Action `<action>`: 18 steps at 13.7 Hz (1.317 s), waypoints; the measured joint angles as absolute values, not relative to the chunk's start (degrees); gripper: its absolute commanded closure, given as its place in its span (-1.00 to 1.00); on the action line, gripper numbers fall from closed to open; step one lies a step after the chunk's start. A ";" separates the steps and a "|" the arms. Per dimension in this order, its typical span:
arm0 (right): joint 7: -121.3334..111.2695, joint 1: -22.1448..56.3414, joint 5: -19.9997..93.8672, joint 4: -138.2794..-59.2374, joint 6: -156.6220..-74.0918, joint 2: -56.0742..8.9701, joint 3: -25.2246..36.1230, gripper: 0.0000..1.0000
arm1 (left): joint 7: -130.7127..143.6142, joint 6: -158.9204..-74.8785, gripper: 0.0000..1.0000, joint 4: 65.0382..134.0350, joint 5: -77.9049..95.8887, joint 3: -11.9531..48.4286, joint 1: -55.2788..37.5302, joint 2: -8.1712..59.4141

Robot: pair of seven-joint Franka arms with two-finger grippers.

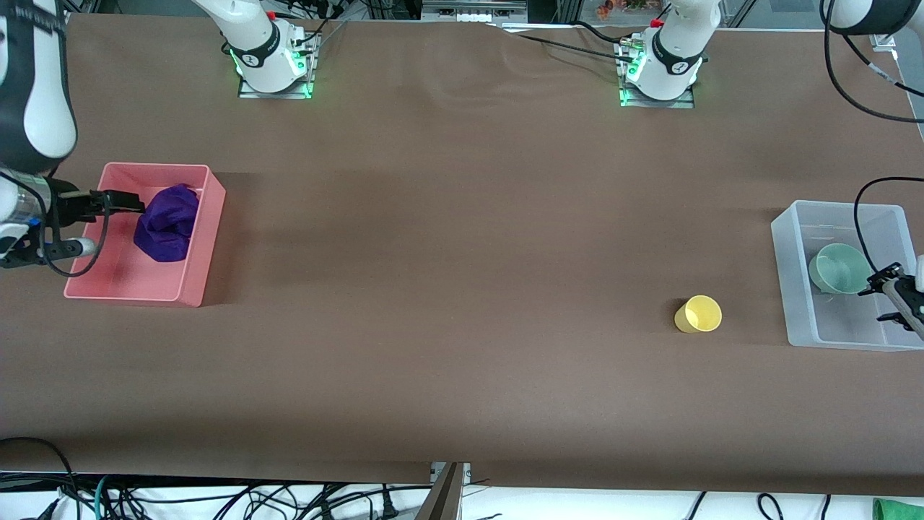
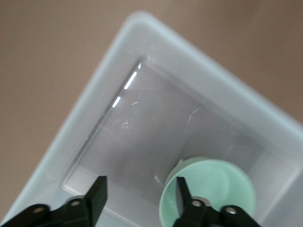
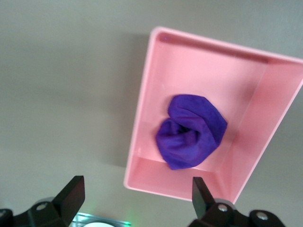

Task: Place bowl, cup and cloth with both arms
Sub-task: 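Release the bowl and move the left gripper to the yellow cup, then grasp the yellow cup with the left gripper and lift it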

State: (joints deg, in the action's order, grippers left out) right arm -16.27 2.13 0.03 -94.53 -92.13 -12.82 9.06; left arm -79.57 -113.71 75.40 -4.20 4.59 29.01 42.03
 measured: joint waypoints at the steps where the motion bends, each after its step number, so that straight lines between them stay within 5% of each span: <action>1: -12.15 2.19 0.03 -93.34 -91.53 -12.33 6.91 -1.00 | -75.37 -111.35 -1.00 75.20 -4.12 4.76 27.44 40.55; 5: -0.31 2.49 0.02 -91.41 -89.89 -9.90 -0.03 -1.00 | -56.12 -104.73 -1.00 73.59 -3.93 4.93 18.75 37.79; 9: 0.16 2.29 -1.04 -85.31 -84.60 -7.65 -0.51 -1.00 | -34.81 -104.22 -1.00 73.70 -1.24 4.93 9.76 38.47; 14: 0.13 2.24 -1.39 -83.27 -83.43 -5.54 -0.43 -1.00 | -25.84 -113.06 -0.98 78.25 -1.19 4.45 5.20 42.72; 15: 0.13 2.23 -1.42 -83.27 -82.97 -5.65 -0.42 -1.00 | -25.85 -115.14 -0.78 80.13 -1.19 4.27 5.35 43.26; 16: 0.13 2.19 -1.43 -83.27 -82.61 -5.82 -0.39 -1.00 | -25.88 -116.47 -0.25 81.70 -1.23 4.16 5.36 43.55; 17: 0.13 2.18 -1.43 -83.19 -82.61 -5.98 -0.39 -1.00 | -25.89 -117.12 0.57 82.75 -1.63 4.14 5.35 43.56; 18: 0.12 2.19 -1.43 -82.92 -82.61 -6.23 -0.41 -1.00 | -25.89 -117.19 1.00 83.16 -2.43 4.14 5.34 43.56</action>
State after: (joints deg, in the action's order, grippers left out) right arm 0.12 2.19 -1.43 -82.92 -82.61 -6.23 -0.41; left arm -25.89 -117.19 83.16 -2.43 4.14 5.34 43.56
